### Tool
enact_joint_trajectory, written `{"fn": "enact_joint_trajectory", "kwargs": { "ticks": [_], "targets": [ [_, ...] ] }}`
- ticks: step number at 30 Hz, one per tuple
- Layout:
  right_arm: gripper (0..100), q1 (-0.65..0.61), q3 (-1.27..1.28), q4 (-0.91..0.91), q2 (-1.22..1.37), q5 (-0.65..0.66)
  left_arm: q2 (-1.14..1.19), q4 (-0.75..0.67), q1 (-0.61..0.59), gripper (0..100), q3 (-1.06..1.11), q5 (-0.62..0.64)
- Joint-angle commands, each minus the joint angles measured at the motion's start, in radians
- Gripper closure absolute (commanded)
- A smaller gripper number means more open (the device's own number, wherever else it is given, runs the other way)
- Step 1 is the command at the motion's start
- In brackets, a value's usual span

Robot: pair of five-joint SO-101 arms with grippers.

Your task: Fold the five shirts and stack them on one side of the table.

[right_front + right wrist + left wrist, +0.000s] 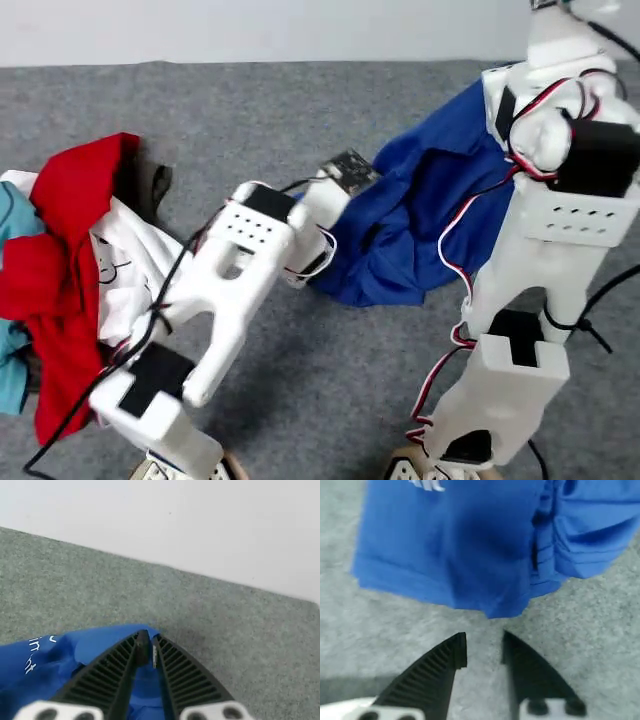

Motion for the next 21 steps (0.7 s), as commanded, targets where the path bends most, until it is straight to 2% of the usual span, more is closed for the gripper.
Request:
{"fn": "enact_joint_trajectory", "kwargs": {
  "ticks": [1, 6, 14, 18, 21],
  "targets": [
    [98.9, 0.007, 0.000, 0.031, -0.054, 0.005, 0.052, -0.014, 0.008, 79, -0.067, -0.015],
    [98.9, 0.007, 0.000, 0.033, -0.053, 0.005, 0.141, -0.015, 0.009, 77, -0.119, -0.017],
    [98.9, 0.005, 0.002, 0.033, -0.053, 0.005, 0.222, -0.041, 0.081, 77, -0.176, -0.017],
    [98.9, 0.005, 0.002, 0.033, -0.053, 0.005, 0.281, -0.097, 0.063, 77, -0.180, -0.015],
    [98.9, 0.005, 0.002, 0.033, -0.053, 0.005, 0.304, -0.083, 0.046, 77, -0.231, -0.015]
  ]
}}
